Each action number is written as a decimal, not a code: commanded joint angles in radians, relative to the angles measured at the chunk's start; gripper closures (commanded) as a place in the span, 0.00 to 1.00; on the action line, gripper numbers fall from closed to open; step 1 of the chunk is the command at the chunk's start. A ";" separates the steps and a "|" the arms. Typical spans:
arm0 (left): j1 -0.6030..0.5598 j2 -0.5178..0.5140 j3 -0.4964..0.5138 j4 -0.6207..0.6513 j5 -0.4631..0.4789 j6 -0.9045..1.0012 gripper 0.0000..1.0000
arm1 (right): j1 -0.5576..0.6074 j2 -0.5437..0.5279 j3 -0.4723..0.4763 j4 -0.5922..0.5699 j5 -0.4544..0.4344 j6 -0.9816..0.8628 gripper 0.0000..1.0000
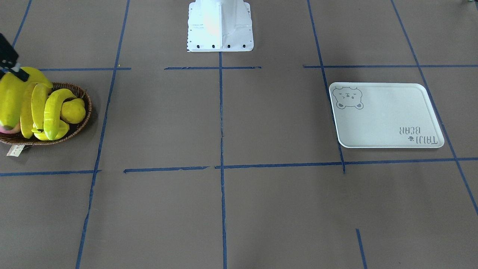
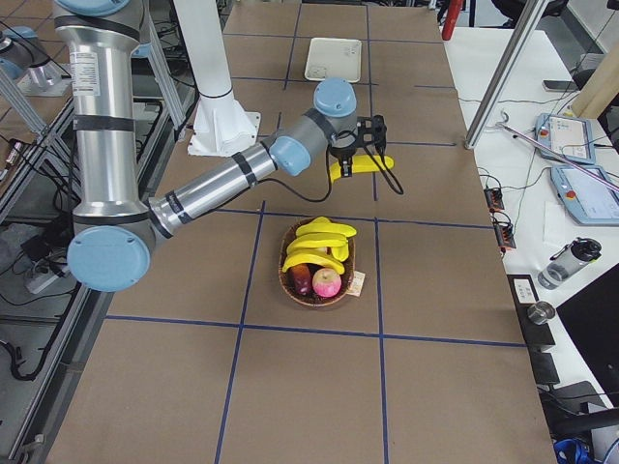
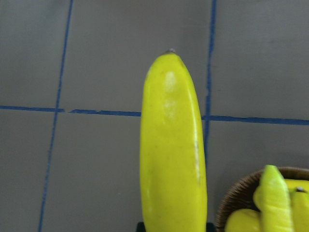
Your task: Transfer all bananas from basket to plate
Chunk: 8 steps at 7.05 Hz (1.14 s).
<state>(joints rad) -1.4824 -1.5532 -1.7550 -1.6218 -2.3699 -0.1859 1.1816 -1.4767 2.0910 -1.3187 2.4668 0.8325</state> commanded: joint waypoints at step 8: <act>0.501 -0.482 0.121 -0.895 0.012 -1.616 0.01 | -0.704 0.415 -0.126 0.302 -0.650 0.654 0.98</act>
<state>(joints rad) -0.9901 -1.9858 -1.6342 -2.4629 -2.3578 -1.6546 0.5317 -1.0648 2.0095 -1.1261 1.8691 1.4594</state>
